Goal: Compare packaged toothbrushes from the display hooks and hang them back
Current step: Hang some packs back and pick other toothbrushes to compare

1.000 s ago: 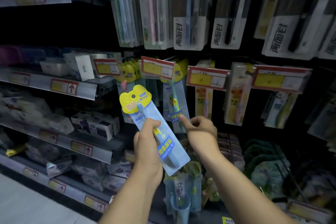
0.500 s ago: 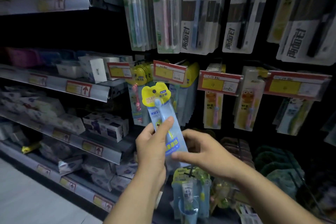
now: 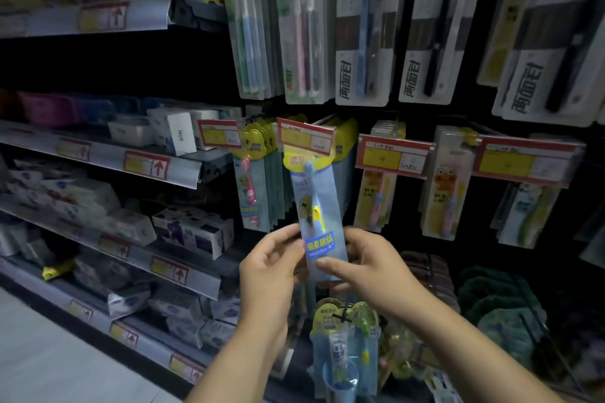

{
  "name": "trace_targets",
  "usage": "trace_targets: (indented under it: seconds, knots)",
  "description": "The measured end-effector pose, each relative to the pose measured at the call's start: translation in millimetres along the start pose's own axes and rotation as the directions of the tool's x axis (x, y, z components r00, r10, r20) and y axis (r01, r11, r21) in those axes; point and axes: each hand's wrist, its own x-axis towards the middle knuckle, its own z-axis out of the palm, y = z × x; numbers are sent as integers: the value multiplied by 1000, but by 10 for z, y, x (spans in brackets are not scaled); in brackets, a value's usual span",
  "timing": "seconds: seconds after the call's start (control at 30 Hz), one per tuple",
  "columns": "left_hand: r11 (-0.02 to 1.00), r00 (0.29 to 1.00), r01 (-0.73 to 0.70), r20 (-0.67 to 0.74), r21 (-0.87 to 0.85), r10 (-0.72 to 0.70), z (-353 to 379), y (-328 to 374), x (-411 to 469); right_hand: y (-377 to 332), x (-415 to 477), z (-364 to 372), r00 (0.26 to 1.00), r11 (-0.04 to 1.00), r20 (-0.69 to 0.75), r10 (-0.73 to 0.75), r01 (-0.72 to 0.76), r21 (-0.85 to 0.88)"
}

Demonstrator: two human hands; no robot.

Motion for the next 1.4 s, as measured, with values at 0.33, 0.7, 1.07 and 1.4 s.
trace_targets:
  seconds: [0.33,0.7,1.07,1.4]
  knots:
    - [1000,997,13,-79,-19,-14,-60,-102,139,218,52,201,994,995,-79,-80,75,-59]
    - [1000,999,-2,-36,-29,1,-90,-127,161,210,62,167,992,991,-44,-115,111,-81]
    - [1000,996,-9,-84,6,10,16,-227,215,135,95,186,995,998,-101,-22,27,49]
    - [985,991,-45,134,167,23,117,-318,281,314,277,132,945,973,-325,36,-106,-203]
